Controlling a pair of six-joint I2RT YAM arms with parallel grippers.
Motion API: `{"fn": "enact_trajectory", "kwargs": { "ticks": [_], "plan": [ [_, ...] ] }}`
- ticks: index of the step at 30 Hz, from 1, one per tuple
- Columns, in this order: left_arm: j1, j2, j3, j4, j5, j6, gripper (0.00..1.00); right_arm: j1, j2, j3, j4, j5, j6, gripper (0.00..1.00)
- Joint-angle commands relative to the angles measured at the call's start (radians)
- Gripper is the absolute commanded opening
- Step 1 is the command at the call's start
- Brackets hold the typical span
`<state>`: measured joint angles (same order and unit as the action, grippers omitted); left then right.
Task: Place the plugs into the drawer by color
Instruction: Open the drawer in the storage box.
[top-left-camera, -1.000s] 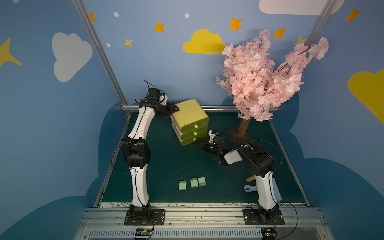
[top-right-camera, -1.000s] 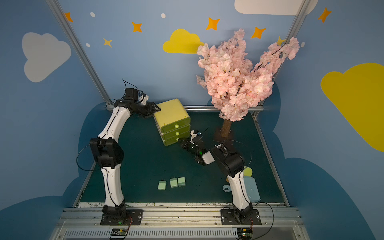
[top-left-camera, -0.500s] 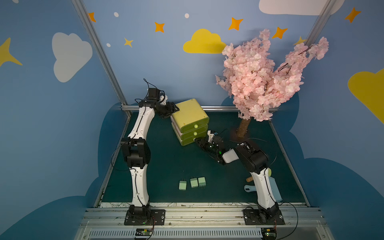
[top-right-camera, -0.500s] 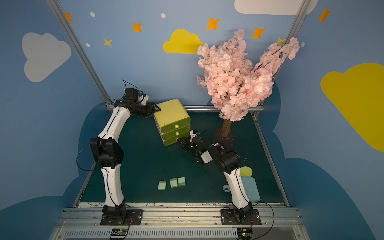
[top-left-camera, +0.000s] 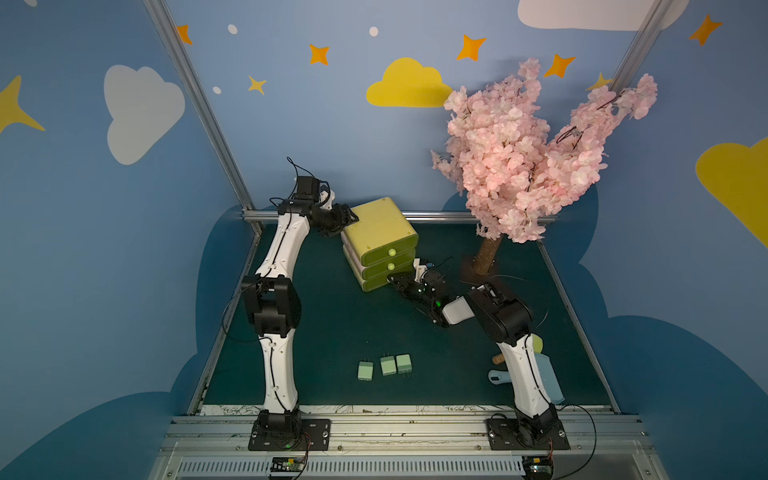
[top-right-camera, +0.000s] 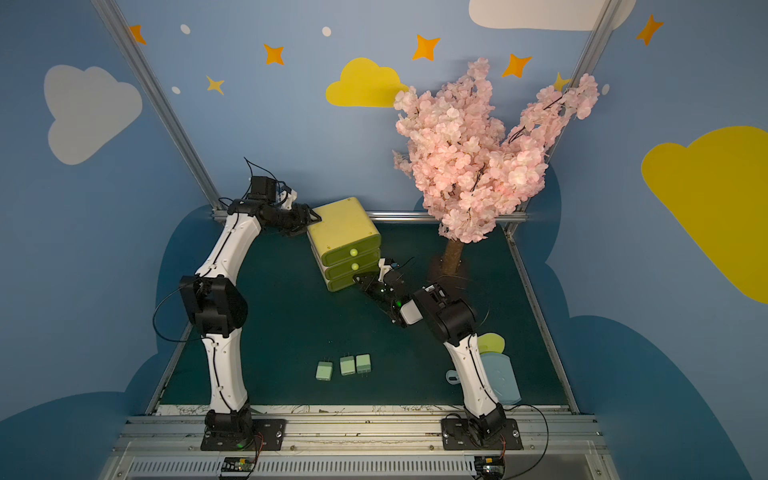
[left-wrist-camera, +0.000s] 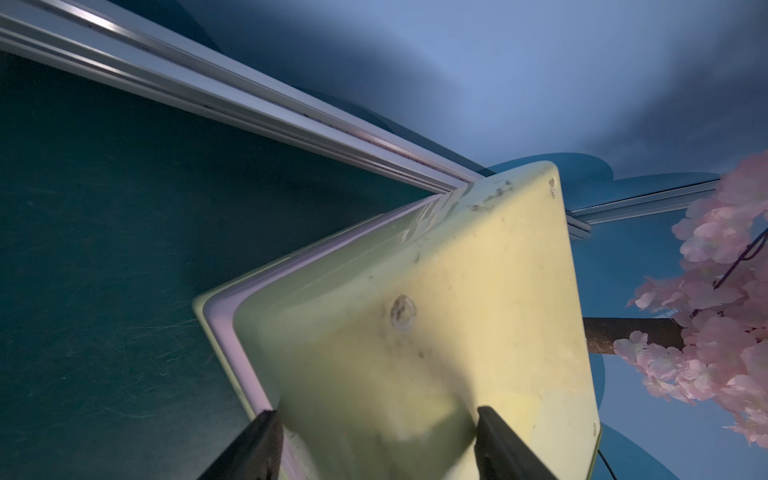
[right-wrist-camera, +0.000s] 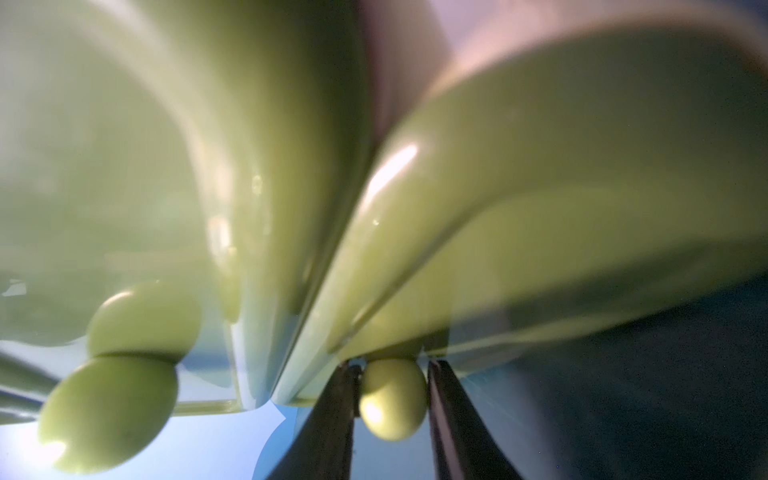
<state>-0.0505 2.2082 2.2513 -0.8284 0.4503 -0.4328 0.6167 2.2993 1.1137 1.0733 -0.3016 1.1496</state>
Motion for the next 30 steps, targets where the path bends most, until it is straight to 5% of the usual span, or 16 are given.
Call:
{"fn": "enact_trajectory", "kwargs": {
  "ticks": [1,10,30],
  "plan": [
    [-0.004,0.033,-0.035,-0.092,-0.055,0.019,0.74,-0.004,0.024,0.020,0.010,-0.014,-0.002,0.24],
    [0.004,0.038,-0.032,-0.092,-0.053,0.020,0.74,-0.009,-0.047,-0.086,0.032,-0.007,-0.002,0.09],
    [-0.003,0.038,-0.032,-0.092,-0.053,0.017,0.74,0.010,-0.297,-0.499,0.066,0.063,-0.066,0.12]
  ]
}}
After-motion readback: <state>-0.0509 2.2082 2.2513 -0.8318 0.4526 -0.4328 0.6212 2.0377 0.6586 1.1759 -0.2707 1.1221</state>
